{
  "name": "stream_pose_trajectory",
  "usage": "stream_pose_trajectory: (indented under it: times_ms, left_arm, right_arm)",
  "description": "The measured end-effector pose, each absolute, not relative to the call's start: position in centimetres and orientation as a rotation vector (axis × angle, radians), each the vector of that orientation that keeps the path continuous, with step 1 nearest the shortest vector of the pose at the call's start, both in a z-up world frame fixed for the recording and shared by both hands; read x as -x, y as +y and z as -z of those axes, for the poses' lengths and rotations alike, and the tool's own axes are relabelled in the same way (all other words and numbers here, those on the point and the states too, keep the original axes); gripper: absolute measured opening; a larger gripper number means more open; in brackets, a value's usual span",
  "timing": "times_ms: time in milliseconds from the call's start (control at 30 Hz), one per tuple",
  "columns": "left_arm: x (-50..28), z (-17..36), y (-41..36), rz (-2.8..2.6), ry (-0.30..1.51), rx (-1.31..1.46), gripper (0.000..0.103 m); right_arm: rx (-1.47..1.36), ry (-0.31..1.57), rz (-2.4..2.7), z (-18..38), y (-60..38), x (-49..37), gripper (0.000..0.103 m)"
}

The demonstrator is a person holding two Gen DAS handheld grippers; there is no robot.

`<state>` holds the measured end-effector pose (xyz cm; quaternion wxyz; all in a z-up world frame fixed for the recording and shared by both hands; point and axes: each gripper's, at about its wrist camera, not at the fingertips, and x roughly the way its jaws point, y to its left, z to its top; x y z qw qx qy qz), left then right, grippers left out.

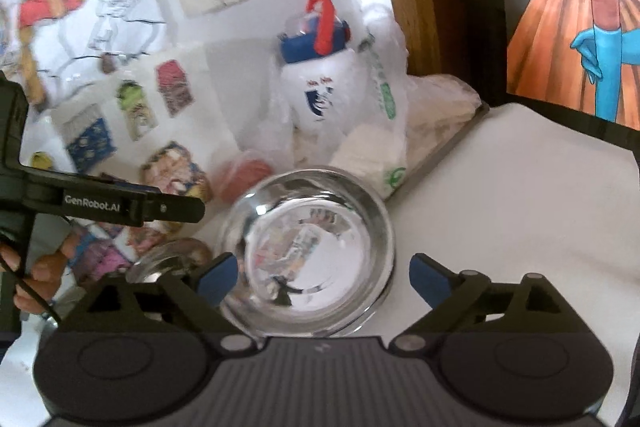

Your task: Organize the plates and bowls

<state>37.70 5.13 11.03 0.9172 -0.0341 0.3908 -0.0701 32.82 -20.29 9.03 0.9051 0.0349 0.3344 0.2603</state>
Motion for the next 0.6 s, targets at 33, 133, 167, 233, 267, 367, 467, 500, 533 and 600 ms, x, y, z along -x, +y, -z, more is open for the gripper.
stream_pose_trajectory:
  times_ms: [33, 133, 167, 233, 267, 367, 467, 500, 533, 600]
  left_arm:
    - [-37.0, -11.3, 5.1, 0.145, 0.794, 0.065, 0.087]
    - [-34.3, -12.1, 5.0, 0.156, 0.741, 0.048, 0.095]
    - [-33.3, -12.4, 4.9, 0.161, 0.719, 0.041, 0.097]
    - [-31.6, -12.9, 4.8, 0.17, 0.688, 0.019, 0.098]
    - [-30.8, -13.1, 4.7, 0.169, 0.679, 0.005, 0.098]
    - [-28.7, -13.5, 4.8, 0.166, 0.663, -0.031, 0.101]
    - [-26.6, -13.7, 5.1, 0.156, 0.648, -0.074, 0.102]
    - [-26.1, -13.7, 5.2, 0.154, 0.647, -0.091, 0.102]
    - [-25.7, -13.7, 5.3, 0.149, 0.65, -0.112, 0.102]
    - [-25.2, -13.7, 5.5, 0.134, 0.664, -0.144, 0.102]
  right_arm:
    - [-0.069, 0.682, -0.541, -9.3, -20.2, -32.0, 0.097]
    - [-0.068, 0.659, -0.551, -10.0, -19.9, -29.4, 0.099]
    - [-0.071, 0.653, -0.553, -10.2, -19.8, -28.6, 0.1]
    - [-0.075, 0.647, -0.564, -10.4, -19.5, -27.1, 0.1]
    - [-0.077, 0.646, -0.574, -10.5, -19.4, -26.3, 0.1]
    - [-0.074, 0.648, -0.599, -10.7, -18.9, -24.1, 0.101]
    - [-0.075, 0.646, -0.616, -10.9, -18.5, -21.9, 0.102]
    - [-0.081, 0.65, -0.623, -10.8, -18.4, -21.3, 0.102]
    - [-0.087, 0.654, -0.629, -10.8, -18.3, -20.8, 0.102]
    - [-0.1, 0.678, -0.64, -10.7, -17.9, -20.0, 0.103]
